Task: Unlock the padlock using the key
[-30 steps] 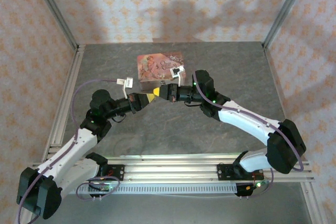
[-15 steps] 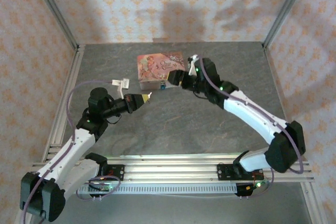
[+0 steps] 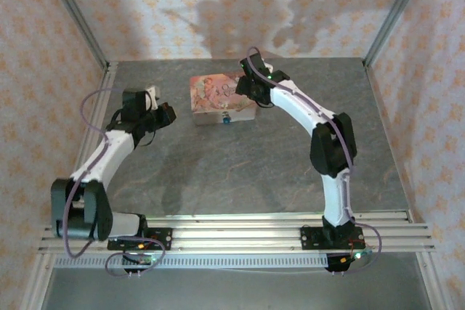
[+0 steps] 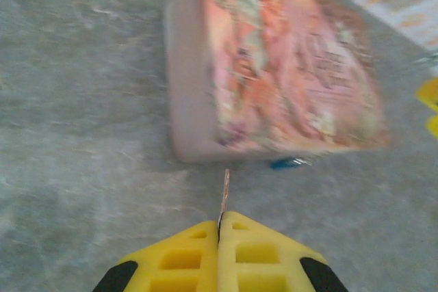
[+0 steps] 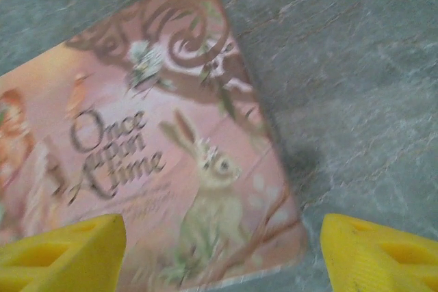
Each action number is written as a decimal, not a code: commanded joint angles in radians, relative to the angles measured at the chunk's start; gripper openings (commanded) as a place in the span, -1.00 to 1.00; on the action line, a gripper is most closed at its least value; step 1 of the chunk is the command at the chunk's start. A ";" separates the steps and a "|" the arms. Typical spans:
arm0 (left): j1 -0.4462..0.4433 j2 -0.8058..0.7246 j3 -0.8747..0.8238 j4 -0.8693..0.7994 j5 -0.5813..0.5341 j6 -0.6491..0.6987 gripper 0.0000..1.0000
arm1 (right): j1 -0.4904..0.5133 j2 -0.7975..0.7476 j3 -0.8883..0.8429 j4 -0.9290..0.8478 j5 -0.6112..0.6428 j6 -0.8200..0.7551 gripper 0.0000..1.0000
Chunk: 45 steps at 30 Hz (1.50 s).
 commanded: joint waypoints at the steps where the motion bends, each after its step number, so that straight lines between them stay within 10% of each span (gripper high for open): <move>1: 0.002 0.100 0.100 -0.029 -0.093 0.046 -1.00 | -0.022 0.052 0.078 -0.121 0.073 -0.030 0.50; 10: -0.078 0.429 0.357 -0.098 -0.142 0.142 -1.00 | -0.032 0.138 0.048 -0.024 -0.142 -0.099 0.26; 19: -0.220 0.451 0.331 -0.043 -0.133 0.151 -1.00 | -0.031 -0.001 -0.256 0.124 -0.243 -0.062 -0.22; 45: -0.280 0.035 -0.034 -0.055 -0.142 0.149 -1.00 | 0.009 -0.713 -0.806 0.143 -0.108 0.030 0.24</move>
